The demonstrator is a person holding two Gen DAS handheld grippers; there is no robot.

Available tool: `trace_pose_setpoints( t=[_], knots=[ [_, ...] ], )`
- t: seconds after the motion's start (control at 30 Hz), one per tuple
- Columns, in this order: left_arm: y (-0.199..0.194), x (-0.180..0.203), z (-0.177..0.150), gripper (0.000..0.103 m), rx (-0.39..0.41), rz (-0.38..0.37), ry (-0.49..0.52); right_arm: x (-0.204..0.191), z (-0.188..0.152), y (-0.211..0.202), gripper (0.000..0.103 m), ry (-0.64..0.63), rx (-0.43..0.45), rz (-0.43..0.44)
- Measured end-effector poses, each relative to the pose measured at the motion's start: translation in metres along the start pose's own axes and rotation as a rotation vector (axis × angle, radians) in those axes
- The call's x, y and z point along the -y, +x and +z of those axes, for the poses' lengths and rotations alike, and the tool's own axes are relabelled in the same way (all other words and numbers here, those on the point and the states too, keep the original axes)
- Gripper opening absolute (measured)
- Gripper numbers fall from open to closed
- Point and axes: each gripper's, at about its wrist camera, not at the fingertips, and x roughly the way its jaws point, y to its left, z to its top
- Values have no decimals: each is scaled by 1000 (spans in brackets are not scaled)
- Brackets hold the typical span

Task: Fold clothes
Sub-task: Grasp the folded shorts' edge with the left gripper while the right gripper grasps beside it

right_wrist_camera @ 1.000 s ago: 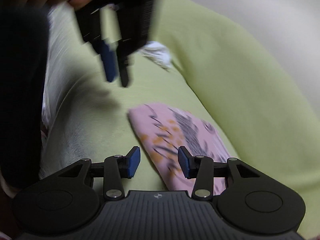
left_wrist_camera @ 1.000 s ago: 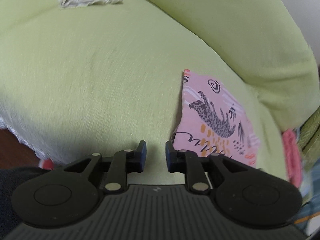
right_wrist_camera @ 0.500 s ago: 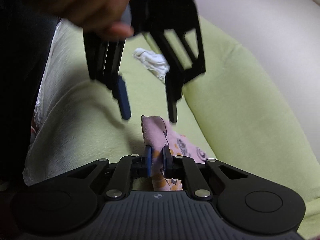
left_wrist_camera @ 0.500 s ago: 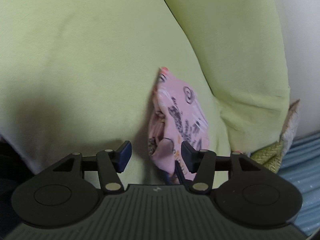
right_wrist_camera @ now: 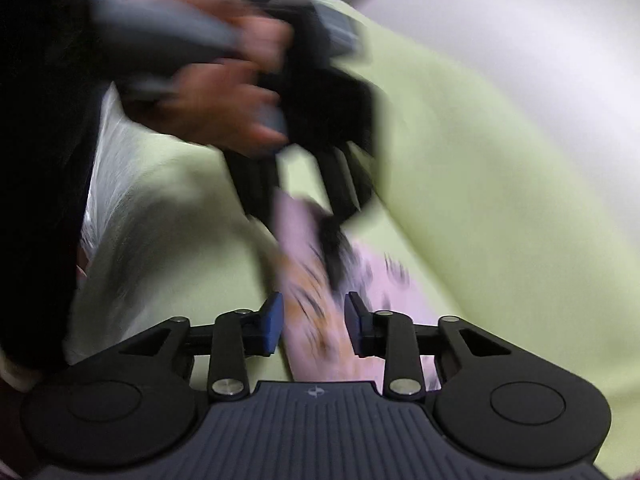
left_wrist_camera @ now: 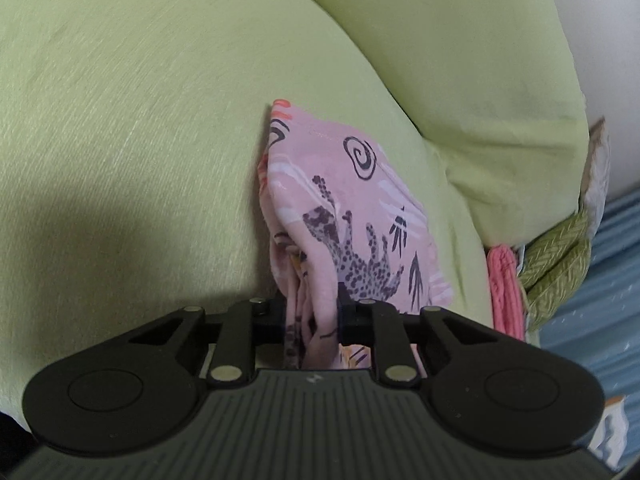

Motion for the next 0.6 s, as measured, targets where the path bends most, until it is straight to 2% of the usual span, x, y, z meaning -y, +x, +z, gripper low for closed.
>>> trace_pose_setpoints(
  t=[0.1,0.17,0.2,0.27,0.33,0.43,0.6],
  knots=[
    [0,-3,-3,16,5,-14,-1,85,-28,0,54,406,-92,42],
    [0,-5,-2,17,5,-20,-4,137,-59,2,56,671,-127,52],
    [1,-6,-1,17,4,-21,-6,159,-71,5,60,777,-136,60],
    [7,-5,-1,17,1,-21,-10,199,-92,17,64,935,-155,77],
    [4,-7,0,17,-2,-25,-20,227,-113,41,65,1027,-184,117],
    [3,-10,1,17,-5,-35,-38,244,-138,71,67,1137,-168,269],
    [3,-13,2,17,-12,-45,-54,233,-119,92,66,1108,-130,420]
  ],
)
